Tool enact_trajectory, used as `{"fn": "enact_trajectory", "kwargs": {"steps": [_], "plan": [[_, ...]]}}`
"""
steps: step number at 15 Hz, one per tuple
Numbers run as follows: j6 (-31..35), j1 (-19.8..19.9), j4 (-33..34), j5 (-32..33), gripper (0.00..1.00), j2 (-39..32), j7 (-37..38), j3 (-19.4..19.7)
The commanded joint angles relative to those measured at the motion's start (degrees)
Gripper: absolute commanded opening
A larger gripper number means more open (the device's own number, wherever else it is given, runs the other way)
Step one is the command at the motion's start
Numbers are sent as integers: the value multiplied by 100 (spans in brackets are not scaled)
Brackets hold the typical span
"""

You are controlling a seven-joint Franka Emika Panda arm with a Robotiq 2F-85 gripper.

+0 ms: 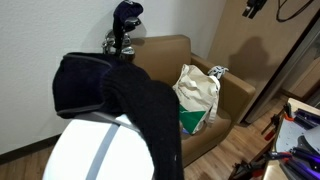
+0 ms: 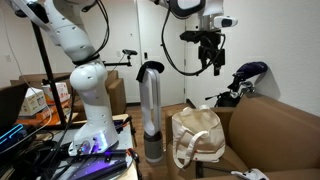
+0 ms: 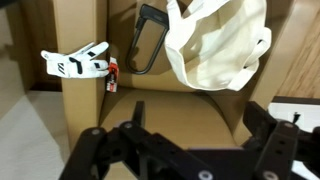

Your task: Pick up the glove from the right armrest of the sofa and place it inside the white bag

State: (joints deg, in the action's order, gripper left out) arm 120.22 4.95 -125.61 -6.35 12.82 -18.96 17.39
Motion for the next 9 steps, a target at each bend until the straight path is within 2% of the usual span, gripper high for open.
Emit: {"fn": "enact_trajectory", "kwargs": {"steps": [1, 6, 7, 8, 9], "plan": [[946, 434, -45, 322, 100, -696, 467, -46], [2761, 924, -60, -151, 100, -1824, 844, 173], [2456, 994, 50, -39, 100, -1948, 892, 164], [2421, 999, -134, 40, 100, -1625, 690, 89], [2425, 1057, -117, 48, 100, -1761, 704, 86]]}}
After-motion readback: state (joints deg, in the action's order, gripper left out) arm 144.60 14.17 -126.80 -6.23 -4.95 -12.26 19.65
